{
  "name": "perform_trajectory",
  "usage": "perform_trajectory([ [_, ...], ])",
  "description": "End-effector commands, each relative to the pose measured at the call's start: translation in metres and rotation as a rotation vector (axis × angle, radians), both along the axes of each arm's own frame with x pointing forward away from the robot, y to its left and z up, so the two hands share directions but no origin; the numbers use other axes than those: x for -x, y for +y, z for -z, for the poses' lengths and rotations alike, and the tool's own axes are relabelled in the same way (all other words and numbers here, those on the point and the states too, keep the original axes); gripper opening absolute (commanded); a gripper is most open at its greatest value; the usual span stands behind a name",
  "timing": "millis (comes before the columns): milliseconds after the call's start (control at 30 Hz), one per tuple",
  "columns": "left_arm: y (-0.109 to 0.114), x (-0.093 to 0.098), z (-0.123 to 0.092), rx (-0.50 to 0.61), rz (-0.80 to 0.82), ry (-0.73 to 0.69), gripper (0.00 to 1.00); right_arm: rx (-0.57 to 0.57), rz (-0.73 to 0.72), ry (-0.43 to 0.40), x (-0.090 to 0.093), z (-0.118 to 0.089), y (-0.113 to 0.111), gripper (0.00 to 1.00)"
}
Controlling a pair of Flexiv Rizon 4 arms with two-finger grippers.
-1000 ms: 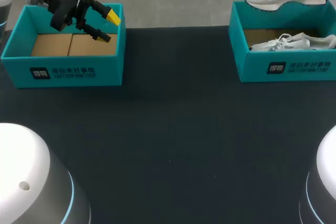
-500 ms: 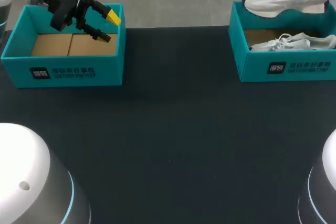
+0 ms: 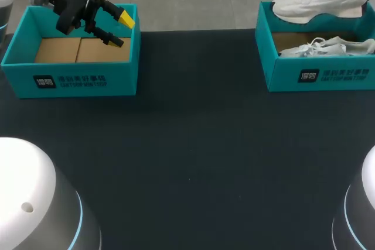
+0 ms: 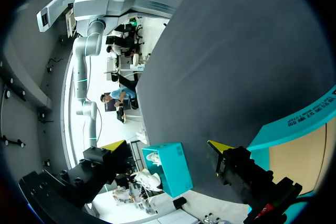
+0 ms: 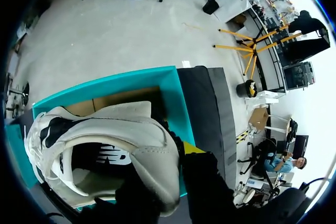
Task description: Take the shoe out of the shoebox, open the shoe tongue, remove and reinsert the insole, then place the shoe into the shoebox
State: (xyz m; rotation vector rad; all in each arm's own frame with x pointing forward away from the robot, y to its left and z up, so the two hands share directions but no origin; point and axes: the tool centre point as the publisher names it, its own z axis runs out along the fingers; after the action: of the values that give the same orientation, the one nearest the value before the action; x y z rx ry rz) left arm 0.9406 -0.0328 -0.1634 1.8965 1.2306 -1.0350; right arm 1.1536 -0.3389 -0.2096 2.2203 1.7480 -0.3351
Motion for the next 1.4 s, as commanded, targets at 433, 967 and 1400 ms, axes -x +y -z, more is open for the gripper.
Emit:
perform_trajectory([
  [433, 0.000, -0.001, 0.000, -0.002, 0.002, -0.001, 1.00, -0.008, 0.036, -0.033, 0.006, 0.036, -0.004, 0.00],
  [967, 0.000, -0.001, 0.000, -0.002, 0.002, -0.001, 1.00, -0.002, 0.073, 0.001, -0.016, 0.082, -0.013, 0.00],
  [1400, 0.000, -0.001, 0.000, -0.002, 0.002, -0.001, 1.00, -0.004, 0.079, 0.002, -0.026, 0.124, -0.019, 0.00],
])
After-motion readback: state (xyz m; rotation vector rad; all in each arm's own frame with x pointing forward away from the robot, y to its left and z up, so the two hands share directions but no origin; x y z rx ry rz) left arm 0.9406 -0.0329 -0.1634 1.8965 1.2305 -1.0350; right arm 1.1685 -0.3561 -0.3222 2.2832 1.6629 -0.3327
